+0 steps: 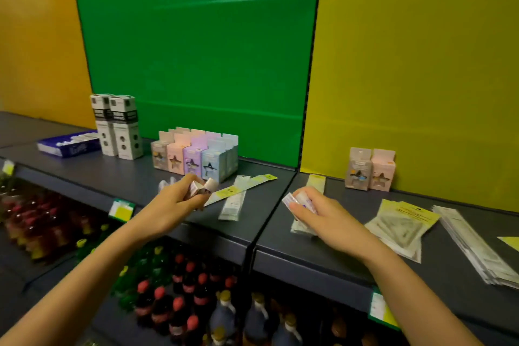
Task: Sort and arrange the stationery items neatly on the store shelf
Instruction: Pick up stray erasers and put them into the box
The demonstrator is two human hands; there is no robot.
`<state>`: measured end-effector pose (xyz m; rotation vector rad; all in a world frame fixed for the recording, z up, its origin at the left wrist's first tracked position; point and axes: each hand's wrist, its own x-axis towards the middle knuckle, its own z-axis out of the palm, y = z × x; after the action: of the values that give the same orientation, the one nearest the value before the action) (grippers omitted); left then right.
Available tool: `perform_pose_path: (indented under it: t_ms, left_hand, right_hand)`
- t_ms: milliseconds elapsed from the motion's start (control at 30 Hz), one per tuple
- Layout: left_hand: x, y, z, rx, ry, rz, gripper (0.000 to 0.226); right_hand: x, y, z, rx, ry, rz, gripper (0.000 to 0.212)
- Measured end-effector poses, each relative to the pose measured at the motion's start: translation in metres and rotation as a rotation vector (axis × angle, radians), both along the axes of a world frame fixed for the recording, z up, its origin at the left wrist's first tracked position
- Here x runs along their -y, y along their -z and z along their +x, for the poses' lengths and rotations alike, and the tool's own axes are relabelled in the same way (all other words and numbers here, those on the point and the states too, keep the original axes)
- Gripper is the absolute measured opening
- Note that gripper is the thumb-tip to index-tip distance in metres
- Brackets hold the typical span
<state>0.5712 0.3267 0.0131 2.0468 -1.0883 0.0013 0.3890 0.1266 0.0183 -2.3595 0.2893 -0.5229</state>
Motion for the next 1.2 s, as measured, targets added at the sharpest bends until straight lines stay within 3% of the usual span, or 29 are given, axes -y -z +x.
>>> perform_pose_path:
  t_ms: [167, 400, 600, 900, 1133, 1200]
  left_hand:
    - [-0.087, 0.006, 0.047, -0.018, -0.118, 0.012, 0.014]
    - [-0.221, 0.012, 0.129, -0.027, -0.143, 0.038, 0.014]
    - [-0.308, 0.012, 0.202, -0.019, -0.195, 0.019, 0.016]
    - [-0.357, 0.011, 0.308, 0.036, -0.284, -0.041, 0.019]
    - [-0.347, 0.005, 0.412, 0.017, -0.232, -0.101, 0.019]
    - [-0.339, -0.003, 0.445, 0.018, -0.194, -0.104, 0.022]
  right_hand:
    - [-0.061, 0.001, 0.067, -0.042, -0.075, -0.017, 0.04]
    - [-0.17, 0.0, 0.177, -0.057, -0.128, -0.087, 0.019]
    - [-0.249, -0.005, 0.273, -0.106, -0.186, -0.067, 0.025]
    - [-0.302, -0.01, 0.401, -0.178, -0.19, -0.147, 0.043]
    - [-0.308, -0.02, 0.512, -0.193, -0.147, -0.239, 0.03]
    - [-0.305, -0.027, 0.541, -0.178, -0.114, -0.235, 0.035]
